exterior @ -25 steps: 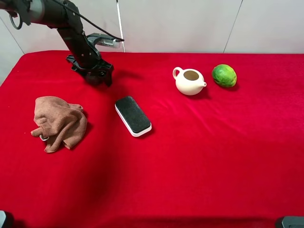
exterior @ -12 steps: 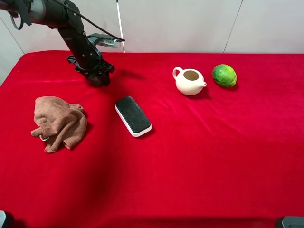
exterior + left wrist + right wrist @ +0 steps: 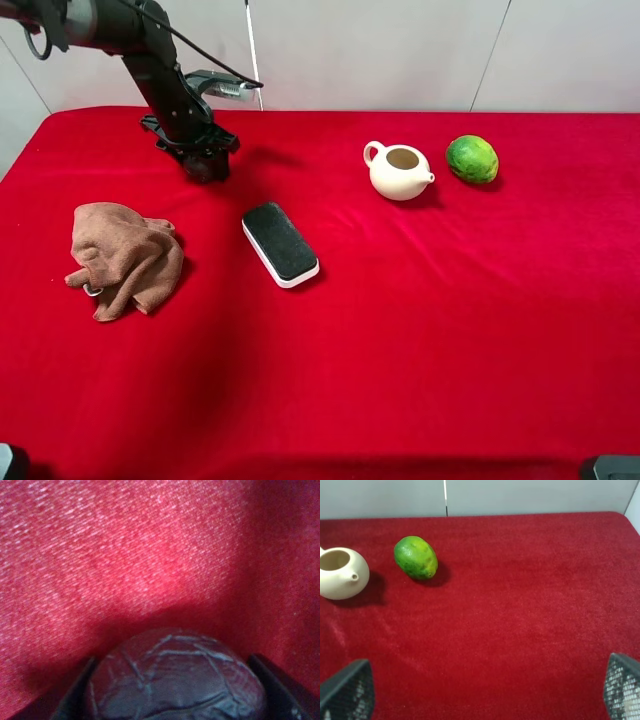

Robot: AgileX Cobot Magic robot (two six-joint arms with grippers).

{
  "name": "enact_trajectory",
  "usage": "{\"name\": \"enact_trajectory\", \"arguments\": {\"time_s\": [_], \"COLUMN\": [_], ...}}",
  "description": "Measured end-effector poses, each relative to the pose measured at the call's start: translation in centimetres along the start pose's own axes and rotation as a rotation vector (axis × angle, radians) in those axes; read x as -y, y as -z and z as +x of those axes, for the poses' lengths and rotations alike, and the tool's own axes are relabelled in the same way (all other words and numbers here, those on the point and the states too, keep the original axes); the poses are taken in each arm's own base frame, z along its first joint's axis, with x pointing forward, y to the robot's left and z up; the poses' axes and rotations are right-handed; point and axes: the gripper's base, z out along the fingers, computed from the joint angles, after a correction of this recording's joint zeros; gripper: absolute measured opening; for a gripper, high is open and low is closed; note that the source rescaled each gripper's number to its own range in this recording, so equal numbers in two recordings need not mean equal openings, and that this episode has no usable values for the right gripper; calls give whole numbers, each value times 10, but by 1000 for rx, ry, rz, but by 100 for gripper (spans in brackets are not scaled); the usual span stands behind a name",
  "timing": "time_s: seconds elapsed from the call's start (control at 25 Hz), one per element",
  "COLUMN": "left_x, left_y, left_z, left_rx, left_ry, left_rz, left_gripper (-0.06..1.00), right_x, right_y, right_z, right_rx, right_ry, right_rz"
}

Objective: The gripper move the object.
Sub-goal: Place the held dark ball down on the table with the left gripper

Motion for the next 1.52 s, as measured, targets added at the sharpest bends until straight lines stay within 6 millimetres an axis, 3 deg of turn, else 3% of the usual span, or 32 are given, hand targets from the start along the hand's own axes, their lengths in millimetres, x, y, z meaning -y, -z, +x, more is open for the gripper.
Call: {"name": "enact_trajectory", "arguments": {"time_s": [0.48, 0.8, 1.04, 1.52], "left_x": [-1, 13, 36, 109], "left_y": [40, 64, 80, 97], "left_z": [-19, -25, -38, -53], "left_rx": [-20, -70, -25, 54], "left_ry": [-23, -11, -40, -130], "left_rz": [-3, 15, -21, -38], "left_gripper": [1, 1, 1, 1], "right_x": [0, 0, 0, 0], "right_y": [0, 0, 0, 0], "right_z": [0, 0, 0, 0], "right_rx": [0, 0, 0, 0], "right_ry": [0, 0, 0, 0], "right_rz": [0, 0, 0, 0]}}
